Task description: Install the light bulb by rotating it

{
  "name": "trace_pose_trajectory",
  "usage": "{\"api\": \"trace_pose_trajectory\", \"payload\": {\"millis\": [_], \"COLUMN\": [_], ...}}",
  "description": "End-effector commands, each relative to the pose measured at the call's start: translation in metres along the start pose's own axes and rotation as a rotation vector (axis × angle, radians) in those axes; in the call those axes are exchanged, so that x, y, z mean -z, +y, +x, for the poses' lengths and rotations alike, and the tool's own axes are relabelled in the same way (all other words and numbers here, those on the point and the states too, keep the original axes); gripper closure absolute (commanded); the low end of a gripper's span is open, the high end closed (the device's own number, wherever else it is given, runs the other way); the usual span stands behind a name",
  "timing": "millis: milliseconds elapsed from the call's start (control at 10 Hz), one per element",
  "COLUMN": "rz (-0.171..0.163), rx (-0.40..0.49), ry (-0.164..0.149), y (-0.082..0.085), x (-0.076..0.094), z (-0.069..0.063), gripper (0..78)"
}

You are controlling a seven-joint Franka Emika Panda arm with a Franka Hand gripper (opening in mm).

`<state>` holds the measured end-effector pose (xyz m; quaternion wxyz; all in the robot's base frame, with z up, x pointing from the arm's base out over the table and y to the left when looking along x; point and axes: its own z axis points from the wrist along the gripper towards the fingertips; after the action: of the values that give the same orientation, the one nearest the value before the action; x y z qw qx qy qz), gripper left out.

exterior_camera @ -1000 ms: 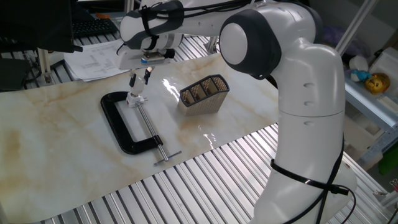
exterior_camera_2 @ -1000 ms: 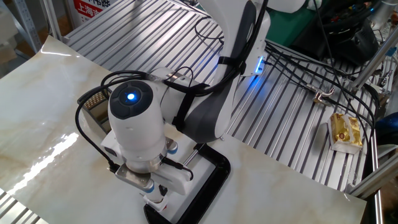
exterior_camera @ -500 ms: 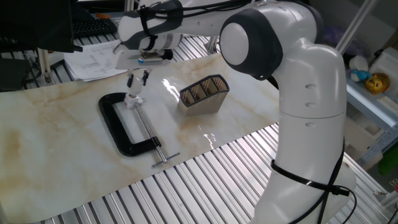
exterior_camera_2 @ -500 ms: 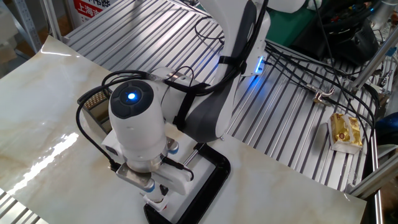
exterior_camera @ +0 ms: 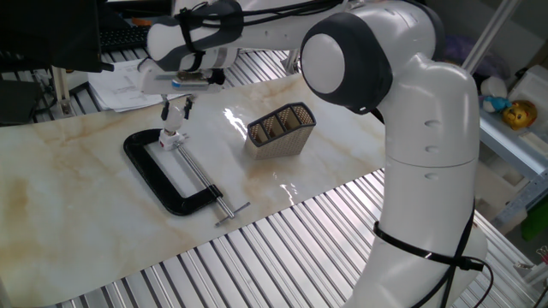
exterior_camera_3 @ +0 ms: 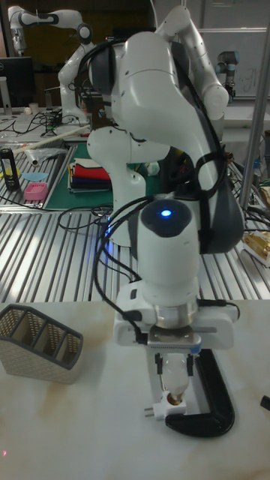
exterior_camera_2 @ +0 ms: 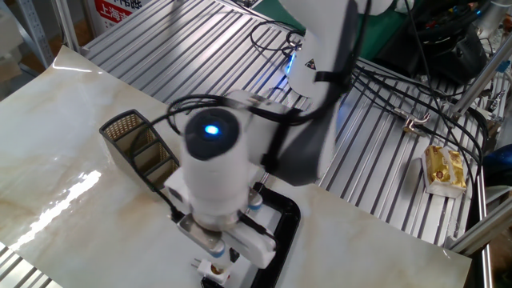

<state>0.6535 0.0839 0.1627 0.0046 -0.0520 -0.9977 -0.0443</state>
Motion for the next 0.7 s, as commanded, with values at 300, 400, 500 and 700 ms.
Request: {"api": "trace_pose_trajectory", "payload": {"millis": [300,400,500,700], "rz": [0.098,0.088,0.085,0.078], "rx": [-0.045,-0.045,-0.044,-0.045], "ry": [0.02,0.022,0.025,0.041], "y": [0.004,0.006,0.006,0.011], "x": [0.009,0.013,0.015,0.019], "z": [-0.008,-0.014,-0.016,-0.022], "gripper": [76.4,76.4,76.4,76.4]}}
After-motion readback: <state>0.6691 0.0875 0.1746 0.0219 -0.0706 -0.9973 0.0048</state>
